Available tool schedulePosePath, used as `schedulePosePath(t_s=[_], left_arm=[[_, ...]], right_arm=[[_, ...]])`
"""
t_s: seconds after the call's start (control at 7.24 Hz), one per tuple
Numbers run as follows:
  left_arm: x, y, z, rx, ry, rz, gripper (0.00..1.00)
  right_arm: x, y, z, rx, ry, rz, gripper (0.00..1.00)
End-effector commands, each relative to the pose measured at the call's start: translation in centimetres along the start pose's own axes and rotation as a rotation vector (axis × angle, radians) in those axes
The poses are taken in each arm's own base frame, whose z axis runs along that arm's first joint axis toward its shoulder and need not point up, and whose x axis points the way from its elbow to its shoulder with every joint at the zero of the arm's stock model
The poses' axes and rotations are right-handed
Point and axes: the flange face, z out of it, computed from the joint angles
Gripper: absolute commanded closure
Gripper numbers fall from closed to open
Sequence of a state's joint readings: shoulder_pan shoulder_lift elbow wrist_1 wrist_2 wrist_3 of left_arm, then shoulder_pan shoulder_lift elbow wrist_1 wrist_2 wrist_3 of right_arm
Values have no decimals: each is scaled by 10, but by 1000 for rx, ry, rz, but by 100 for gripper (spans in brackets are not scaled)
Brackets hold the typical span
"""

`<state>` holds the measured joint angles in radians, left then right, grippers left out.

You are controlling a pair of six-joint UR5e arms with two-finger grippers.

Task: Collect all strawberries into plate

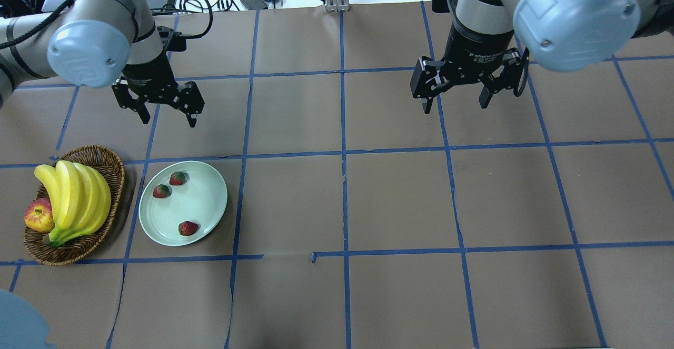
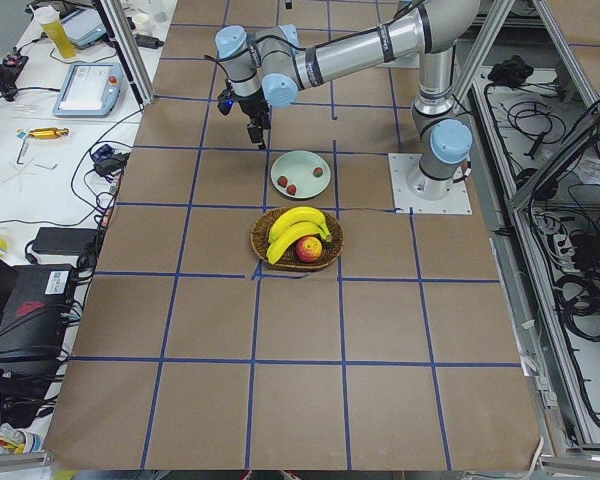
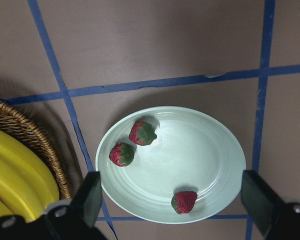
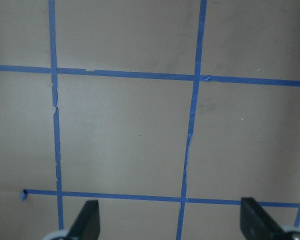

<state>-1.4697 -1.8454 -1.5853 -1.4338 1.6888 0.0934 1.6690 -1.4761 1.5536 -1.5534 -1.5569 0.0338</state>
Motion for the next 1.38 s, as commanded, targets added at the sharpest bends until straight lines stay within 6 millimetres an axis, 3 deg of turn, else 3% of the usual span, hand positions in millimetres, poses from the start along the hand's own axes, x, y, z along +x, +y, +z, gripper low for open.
schedulePosePath(t_s=[0.0,0.28,0.41,0.55,0.97,1.24], left_arm=[[12,26,-59,62,55,-88,0],[68,73,-98,82,50,-46,0],[93,89,-105,83,47,-40,0],[106,102,-115,96,45,-13,0],[107,120,-134,96,63,3,0],[102,116,-122,64,61,-4,0]], right_arm=[[1,0,-1,3,6,0,0],[3,1,-5,8,12,-6,0],[4,1,-6,9,10,-5,0],[4,1,-6,11,10,-5,0],[2,1,-14,29,-3,3,0],[2,1,-25,37,-6,4,0]])
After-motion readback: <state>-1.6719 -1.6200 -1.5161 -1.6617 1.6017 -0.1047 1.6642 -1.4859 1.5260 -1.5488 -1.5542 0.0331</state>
